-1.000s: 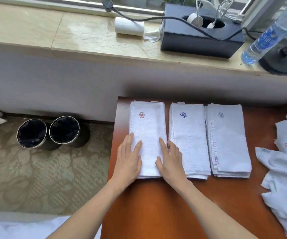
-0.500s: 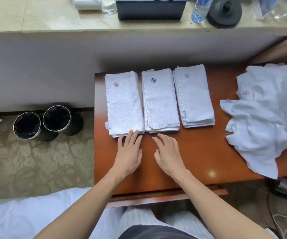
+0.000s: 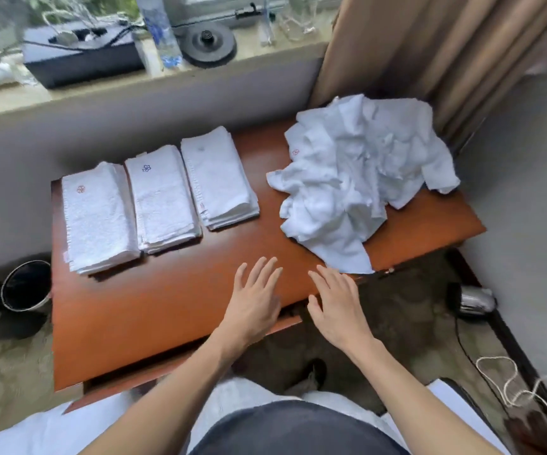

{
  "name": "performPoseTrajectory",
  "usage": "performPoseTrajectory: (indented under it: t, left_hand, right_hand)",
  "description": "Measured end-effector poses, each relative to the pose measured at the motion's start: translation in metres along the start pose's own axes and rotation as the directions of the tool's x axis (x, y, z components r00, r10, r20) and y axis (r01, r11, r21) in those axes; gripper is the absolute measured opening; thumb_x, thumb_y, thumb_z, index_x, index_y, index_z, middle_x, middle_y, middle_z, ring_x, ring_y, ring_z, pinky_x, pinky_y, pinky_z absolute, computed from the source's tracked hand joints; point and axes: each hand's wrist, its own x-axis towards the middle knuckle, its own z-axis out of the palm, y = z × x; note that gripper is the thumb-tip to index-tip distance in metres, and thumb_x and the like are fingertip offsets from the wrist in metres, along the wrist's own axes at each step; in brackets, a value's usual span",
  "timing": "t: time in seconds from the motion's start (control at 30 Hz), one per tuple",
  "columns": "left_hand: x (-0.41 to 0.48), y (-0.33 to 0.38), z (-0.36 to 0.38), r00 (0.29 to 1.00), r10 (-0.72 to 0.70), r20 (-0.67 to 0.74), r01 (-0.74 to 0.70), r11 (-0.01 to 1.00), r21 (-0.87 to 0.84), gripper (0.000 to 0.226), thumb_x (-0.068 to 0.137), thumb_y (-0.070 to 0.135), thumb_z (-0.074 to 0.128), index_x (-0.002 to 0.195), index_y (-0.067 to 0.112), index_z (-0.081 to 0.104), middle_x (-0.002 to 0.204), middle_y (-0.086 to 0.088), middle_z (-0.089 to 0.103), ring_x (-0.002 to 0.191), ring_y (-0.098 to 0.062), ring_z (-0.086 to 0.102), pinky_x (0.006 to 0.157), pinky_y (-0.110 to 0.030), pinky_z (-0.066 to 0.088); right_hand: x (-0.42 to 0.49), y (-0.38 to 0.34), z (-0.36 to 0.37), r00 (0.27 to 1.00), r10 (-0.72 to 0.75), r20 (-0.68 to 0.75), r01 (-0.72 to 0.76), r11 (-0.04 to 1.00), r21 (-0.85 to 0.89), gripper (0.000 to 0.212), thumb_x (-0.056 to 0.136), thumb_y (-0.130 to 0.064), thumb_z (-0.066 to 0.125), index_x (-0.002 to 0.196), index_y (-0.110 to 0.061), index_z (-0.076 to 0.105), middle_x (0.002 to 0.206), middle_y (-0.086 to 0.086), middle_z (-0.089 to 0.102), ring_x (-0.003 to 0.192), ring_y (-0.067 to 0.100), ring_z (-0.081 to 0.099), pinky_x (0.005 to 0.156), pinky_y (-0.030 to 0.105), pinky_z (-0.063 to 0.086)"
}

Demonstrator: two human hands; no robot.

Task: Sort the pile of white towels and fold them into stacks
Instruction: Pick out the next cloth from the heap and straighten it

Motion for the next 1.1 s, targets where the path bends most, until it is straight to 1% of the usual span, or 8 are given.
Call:
performPoseTrajectory:
  t: [0.2,0.3,0.43,0.53,0.7,0.8,0.93,1.1]
  left_hand:
    - [0.055,0.116,-0.026,0.980,0.165,-0.111,-0.166,0.986,0.009,0.052,0.104,0.034,0.044,0.154,0.022,0.039,0.166,-0.001,0.032,0.156,-0.023,0.022,0.127,-0.049,0.010]
    - [0.092,0.155,-0.042,0.974,0.198,-0.108,-0.200,0.980,0.000,0.053,0.107,0.039,0.039,0.157,0.025,0.034,0.168,0.001,0.028,0.158,-0.020,0.017,0.127,-0.048,0.007]
    - [0.134,0.183,-0.048,0.975,0.189,-0.114,-0.193,0.981,-0.025,0.053,0.107,0.040,0.038,0.157,0.024,0.035,0.169,0.003,0.026,0.158,-0.018,0.015,0.128,-0.048,0.007]
    - [0.165,0.194,-0.047,0.977,0.167,-0.132,-0.176,0.983,-0.058,0.053,0.107,0.037,0.042,0.157,0.021,0.038,0.167,0.002,0.029,0.157,-0.019,0.018,0.128,-0.044,0.007]
    - [0.258,0.209,-0.041,0.977,0.139,-0.161,-0.156,0.982,-0.103,0.051,0.107,0.036,0.039,0.156,0.021,0.038,0.167,0.001,0.028,0.156,-0.018,0.019,0.127,-0.040,0.006]
    - [0.307,0.220,-0.042,0.979,0.140,-0.150,-0.162,0.975,-0.149,0.051,0.105,0.032,0.045,0.154,0.019,0.042,0.166,0.000,0.032,0.155,-0.021,0.024,0.126,-0.042,0.011]
    - [0.367,0.235,-0.050,0.983,0.121,-0.136,-0.145,0.974,-0.175,0.050,0.103,0.031,0.046,0.153,0.023,0.040,0.167,0.001,0.027,0.156,-0.019,0.020,0.126,-0.040,0.010]
    - [0.404,0.252,-0.058,0.990,0.077,-0.117,-0.099,0.974,-0.203,0.051,0.099,0.022,0.053,0.150,0.021,0.047,0.165,-0.003,0.033,0.155,-0.022,0.025,0.124,-0.042,0.016]
  right_hand:
    - [-0.031,0.101,-0.081,0.983,0.100,-0.153,-0.093,0.994,0.054,0.050,0.104,-0.026,0.051,0.153,-0.016,0.046,0.161,0.002,0.041,0.152,0.017,0.029,0.127,0.040,0.014]
    - [-0.029,0.138,-0.110,0.971,0.148,-0.189,-0.133,0.987,0.088,0.052,0.107,-0.028,0.046,0.157,-0.019,0.041,0.165,0.000,0.034,0.154,0.016,0.024,0.129,0.040,0.012]
    - [-0.008,0.179,-0.138,0.964,0.173,-0.200,-0.150,0.981,0.126,0.052,0.107,-0.028,0.047,0.157,-0.018,0.041,0.165,0.000,0.034,0.154,0.015,0.024,0.129,0.040,0.012]
    - [0.017,0.204,-0.154,0.968,0.143,-0.208,-0.122,0.986,0.109,0.049,0.106,-0.027,0.048,0.154,-0.019,0.046,0.161,-0.003,0.041,0.150,0.013,0.030,0.128,0.038,0.015]
    - [0.089,0.251,-0.182,0.971,0.118,-0.206,-0.106,0.992,0.069,0.043,0.103,-0.024,0.051,0.146,-0.018,0.053,0.149,-0.004,0.052,0.142,0.013,0.041,0.123,0.035,0.021]
    - [0.126,0.275,-0.196,0.983,0.111,-0.145,-0.106,0.993,0.045,0.045,0.103,-0.025,0.050,0.148,-0.019,0.052,0.151,-0.005,0.050,0.143,0.013,0.040,0.123,0.033,0.020]
    - [0.185,0.310,-0.227,0.989,0.093,-0.116,-0.090,0.996,0.030,0.045,0.102,-0.026,0.052,0.147,-0.018,0.052,0.151,-0.005,0.050,0.143,0.013,0.041,0.122,0.033,0.025]
    - [0.231,0.340,-0.246,0.985,0.154,-0.082,-0.151,0.988,0.043,0.045,0.103,-0.031,0.054,0.147,-0.022,0.052,0.151,-0.006,0.049,0.141,0.015,0.039,0.120,0.034,0.026]
